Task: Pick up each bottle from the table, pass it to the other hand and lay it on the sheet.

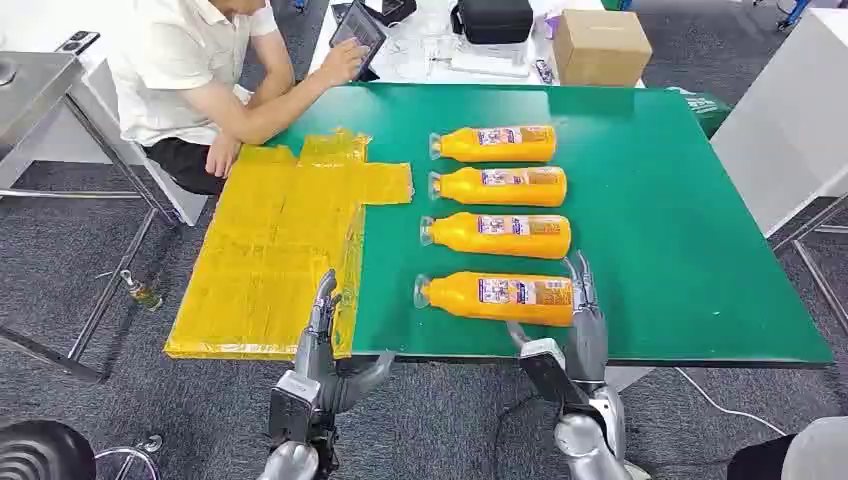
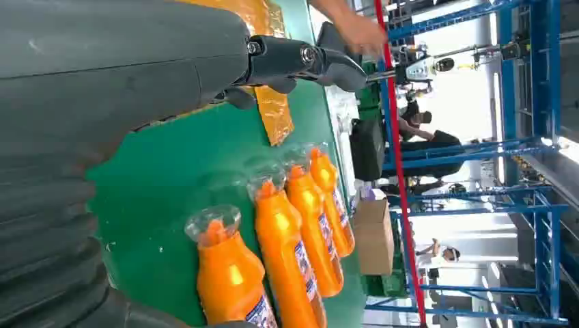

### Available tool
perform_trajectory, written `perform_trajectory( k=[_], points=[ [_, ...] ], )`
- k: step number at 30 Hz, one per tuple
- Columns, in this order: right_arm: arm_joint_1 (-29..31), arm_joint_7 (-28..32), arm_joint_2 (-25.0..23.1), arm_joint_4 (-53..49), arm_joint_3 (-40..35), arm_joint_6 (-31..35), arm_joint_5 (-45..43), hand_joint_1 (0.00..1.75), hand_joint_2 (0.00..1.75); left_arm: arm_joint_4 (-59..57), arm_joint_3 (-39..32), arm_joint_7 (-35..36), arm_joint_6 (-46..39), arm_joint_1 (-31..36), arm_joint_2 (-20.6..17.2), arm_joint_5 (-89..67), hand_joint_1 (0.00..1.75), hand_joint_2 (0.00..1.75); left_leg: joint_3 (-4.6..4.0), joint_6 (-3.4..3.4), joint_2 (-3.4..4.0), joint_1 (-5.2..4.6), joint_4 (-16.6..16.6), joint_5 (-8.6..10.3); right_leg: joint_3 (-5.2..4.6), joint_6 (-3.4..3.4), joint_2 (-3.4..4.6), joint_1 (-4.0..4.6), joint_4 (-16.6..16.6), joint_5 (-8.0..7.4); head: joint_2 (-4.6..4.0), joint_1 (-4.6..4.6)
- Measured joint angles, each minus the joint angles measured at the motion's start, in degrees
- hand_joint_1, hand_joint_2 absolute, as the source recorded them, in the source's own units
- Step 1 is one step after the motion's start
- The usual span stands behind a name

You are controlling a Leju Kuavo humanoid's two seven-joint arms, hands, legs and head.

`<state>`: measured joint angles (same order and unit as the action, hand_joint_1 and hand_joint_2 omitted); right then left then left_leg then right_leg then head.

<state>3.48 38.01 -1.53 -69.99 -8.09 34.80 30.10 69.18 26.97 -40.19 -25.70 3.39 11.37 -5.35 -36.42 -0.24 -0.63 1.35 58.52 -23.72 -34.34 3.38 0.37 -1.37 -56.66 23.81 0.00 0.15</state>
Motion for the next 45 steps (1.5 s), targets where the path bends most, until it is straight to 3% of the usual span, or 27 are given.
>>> perform_trajectory(
  k=[7, 8, 10, 15, 26, 30, 40, 45],
  points=[
    [0.0, 0.0, 0.2, 0.1, -0.1, 0.1, 0.7, 0.0, 1.75, 0.0, 0.0, 0.0, 0.1, 0.0, 0.0, 0.5, 0.0, 1.75, 0.0, 0.0, 0.0, 0.0, 0.0, 0.0, 0.01, 0.0, 0.0, 0.0, 0.0, 0.0, 0.0, -0.02],
    [0.0, -1.7, 0.6, 0.1, -0.2, -0.5, 2.0, 0.0, 1.75, 0.0, 0.0, 0.0, 0.2, 0.1, 0.0, 0.9, 0.0, 1.75, 0.01, 0.0, 0.0, 0.0, 0.0, 0.01, 0.01, 0.0, 0.0, 0.0, 0.0, -0.01, 0.0, -0.02],
    [1.5, -10.8, 4.8, 2.0, -2.6, -6.7, 11.4, 0.0, 1.75, -0.5, 0.6, 0.0, 1.5, 1.2, 0.0, 1.2, 0.0, 1.75, 0.0, 0.01, -0.01, -0.01, 0.0, 0.01, 0.02, 0.0, 0.0, -0.01, 0.0, -0.01, 0.0, -0.02],
    [3.7, -14.9, 9.1, 6.2, -4.5, -11.4, 15.6, 0.0, 1.75, -0.9, 1.1, 0.1, 2.4, 1.9, 0.2, 1.4, 0.0, 1.75, -0.02, 0.01, -0.03, -0.04, 0.0, 0.01, 0.03, 0.01, -0.01, -0.02, 0.0, -0.01, 0.0, -0.02],
    [8.2, -18.9, 13.5, 10.7, -7.8, -12.6, 20.8, 0.0, 1.75, -1.8, 2.0, 1.1, 3.0, 3.0, 0.7, 2.1, 0.0, 1.75, -0.01, 0.02, -0.04, -0.04, 0.0, 0.01, 0.04, 0.01, -0.01, -0.03, 0.0, -0.02, 0.0, -0.02],
    [9.9, -21.7, 14.5, 11.4, -10.1, -10.8, 26.7, 0.0, 1.75, -2.0, 2.5, 1.6, 3.0, 3.5, 1.0, 2.4, 0.0, 1.75, -0.01, 0.03, -0.03, -0.06, 0.0, 0.02, 0.04, 0.02, -0.01, -0.05, 0.0, -0.03, 0.0, -0.02],
    [11.4, -22.8, 15.4, 10.7, -14.1, -9.7, 29.5, 0.0, 1.75, -2.0, 2.8, 1.8, 2.8, 3.9, 1.1, 2.5, 0.0, 1.75, -0.02, 0.02, -0.03, -0.05, 0.0, 0.02, 0.02, 0.02, -0.01, -0.03, 0.0, -0.02, 0.0, -0.02],
    [11.0, -20.4, 15.3, 7.0, -16.1, -12.8, 23.6, 0.0, 1.75, -1.9, 3.1, 2.0, 2.8, 3.8, 1.1, 2.0, 0.0, 1.75, -0.02, 0.02, -0.03, -0.05, 0.0, 0.02, 0.01, 0.02, -0.01, -0.03, 0.0, -0.02, 0.0, -0.02]
  ],
)
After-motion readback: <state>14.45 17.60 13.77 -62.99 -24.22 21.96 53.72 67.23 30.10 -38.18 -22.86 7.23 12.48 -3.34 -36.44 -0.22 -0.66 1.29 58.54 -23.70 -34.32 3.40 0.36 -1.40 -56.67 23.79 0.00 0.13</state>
